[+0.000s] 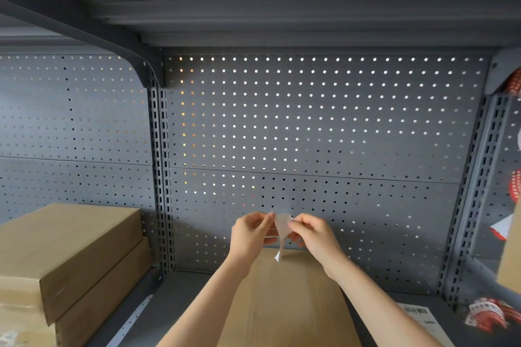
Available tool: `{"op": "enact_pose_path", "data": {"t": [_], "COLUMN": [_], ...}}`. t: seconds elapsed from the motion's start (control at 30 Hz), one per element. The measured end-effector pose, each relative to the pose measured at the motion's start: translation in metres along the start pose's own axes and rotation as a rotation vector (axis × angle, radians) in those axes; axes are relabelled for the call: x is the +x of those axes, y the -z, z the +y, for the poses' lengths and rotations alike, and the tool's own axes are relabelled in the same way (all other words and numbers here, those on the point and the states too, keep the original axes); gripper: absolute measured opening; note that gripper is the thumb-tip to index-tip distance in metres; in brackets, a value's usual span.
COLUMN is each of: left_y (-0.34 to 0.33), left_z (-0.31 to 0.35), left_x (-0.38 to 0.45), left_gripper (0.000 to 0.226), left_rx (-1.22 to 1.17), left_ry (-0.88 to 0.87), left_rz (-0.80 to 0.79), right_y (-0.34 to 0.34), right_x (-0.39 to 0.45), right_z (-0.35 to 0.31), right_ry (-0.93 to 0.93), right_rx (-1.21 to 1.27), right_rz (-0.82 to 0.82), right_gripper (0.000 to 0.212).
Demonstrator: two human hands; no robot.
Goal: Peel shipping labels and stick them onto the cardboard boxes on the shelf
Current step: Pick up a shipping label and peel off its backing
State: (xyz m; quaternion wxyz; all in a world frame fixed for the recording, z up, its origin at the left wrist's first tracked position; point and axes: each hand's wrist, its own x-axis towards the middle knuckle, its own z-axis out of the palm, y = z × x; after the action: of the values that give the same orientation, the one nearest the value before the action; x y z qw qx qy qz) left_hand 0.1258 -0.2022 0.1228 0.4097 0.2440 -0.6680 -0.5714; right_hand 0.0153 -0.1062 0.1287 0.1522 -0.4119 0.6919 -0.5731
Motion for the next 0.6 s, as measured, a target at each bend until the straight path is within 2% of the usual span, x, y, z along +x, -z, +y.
{"op": "enact_pose_path", "data": {"t": [0.27,0.4,0.6], "left_y": [0.009,0.013,0.021], "left_z": [-0.001,-0.002,-0.005], "left_x": [0.005,0.009,0.015], "left_gripper": [0.025,0.027,0.025], "left_rx": [-0.114,-0.122,-0.099], "left_ry": [0.057,0.056,0.069], "left_rz": [0.128,0.162,0.295], "right_y": [0.014,0.019,0.028], "right_x": [0.001,0.003,0.004], "right_z": [-0.002,0.001,0.002], "right_ry": [-0.007,-0.006,0.022], "right_rx": [0.119,0.079,0.035], "right_rz": [0.154,0.225,0.318], "right_gripper": [0.019,0.017,0.016]}}
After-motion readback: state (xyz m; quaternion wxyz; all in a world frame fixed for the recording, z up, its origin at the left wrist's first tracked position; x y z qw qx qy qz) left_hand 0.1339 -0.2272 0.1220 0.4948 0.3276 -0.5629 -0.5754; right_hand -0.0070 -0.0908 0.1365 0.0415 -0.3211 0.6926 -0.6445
